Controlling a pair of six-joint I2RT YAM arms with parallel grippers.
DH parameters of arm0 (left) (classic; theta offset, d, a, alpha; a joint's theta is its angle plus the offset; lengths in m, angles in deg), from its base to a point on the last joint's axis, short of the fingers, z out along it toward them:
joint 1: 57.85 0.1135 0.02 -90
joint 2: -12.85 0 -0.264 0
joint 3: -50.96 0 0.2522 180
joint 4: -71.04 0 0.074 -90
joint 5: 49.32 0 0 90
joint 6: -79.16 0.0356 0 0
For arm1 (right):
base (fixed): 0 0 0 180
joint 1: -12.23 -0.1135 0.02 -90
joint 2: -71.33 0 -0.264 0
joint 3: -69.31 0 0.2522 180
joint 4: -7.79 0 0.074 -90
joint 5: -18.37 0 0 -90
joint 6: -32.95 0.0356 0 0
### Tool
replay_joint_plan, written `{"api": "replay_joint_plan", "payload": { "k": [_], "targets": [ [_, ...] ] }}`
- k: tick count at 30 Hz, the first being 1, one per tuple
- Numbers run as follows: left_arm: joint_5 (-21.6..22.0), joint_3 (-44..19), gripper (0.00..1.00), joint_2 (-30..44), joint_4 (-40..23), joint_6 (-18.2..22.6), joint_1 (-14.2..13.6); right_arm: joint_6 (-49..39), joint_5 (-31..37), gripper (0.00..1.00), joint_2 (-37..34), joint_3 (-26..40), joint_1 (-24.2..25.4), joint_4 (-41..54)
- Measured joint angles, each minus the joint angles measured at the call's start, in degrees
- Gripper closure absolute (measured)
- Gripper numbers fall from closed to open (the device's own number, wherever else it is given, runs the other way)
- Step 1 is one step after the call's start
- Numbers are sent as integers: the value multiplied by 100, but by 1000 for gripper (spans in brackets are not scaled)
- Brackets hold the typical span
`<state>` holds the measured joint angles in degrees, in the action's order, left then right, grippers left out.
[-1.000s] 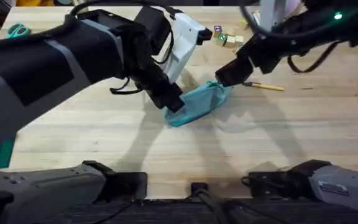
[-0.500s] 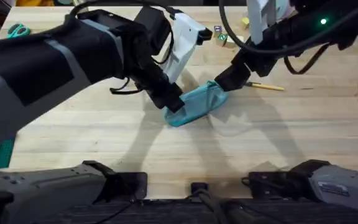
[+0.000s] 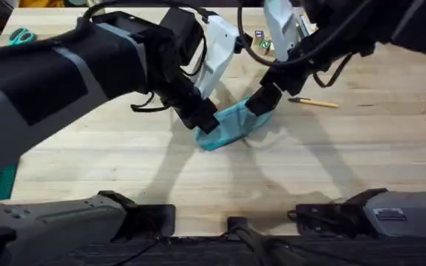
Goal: Unzip the bag, pick up the pens from the table one at a time and place them inside, then zip the bag closed.
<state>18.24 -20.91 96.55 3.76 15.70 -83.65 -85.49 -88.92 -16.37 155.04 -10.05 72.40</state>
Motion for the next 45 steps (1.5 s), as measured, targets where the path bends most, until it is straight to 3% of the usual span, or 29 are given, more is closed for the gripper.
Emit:
{"api": "replay_joint_plan", "payload": {
  "k": [10, 21, 32, 39, 42, 45],
  "targets": [
    [-2, 0, 958, 0, -1, 0, 0, -656, -453, 5, -160, 0, 0, -53],
    [-2, 0, 958, 0, 0, 0, 0, -807, -618, 20, -236, 8, 0, -20],
    [-1, 0, 958, 0, 1, 0, 0, -807, -637, 142, -348, 11, 0, 20],
    [-2, 0, 958, 0, -1, 0, 0, -805, -637, 327, -348, 11, 0, 41],
    [0, 0, 958, 0, -1, 0, 0, -808, -637, 465, -350, 11, 0, 50],
    [-1, 0, 958, 0, 1, 0, 0, -825, -639, 823, -348, 11, 0, 50]
  ]
}}
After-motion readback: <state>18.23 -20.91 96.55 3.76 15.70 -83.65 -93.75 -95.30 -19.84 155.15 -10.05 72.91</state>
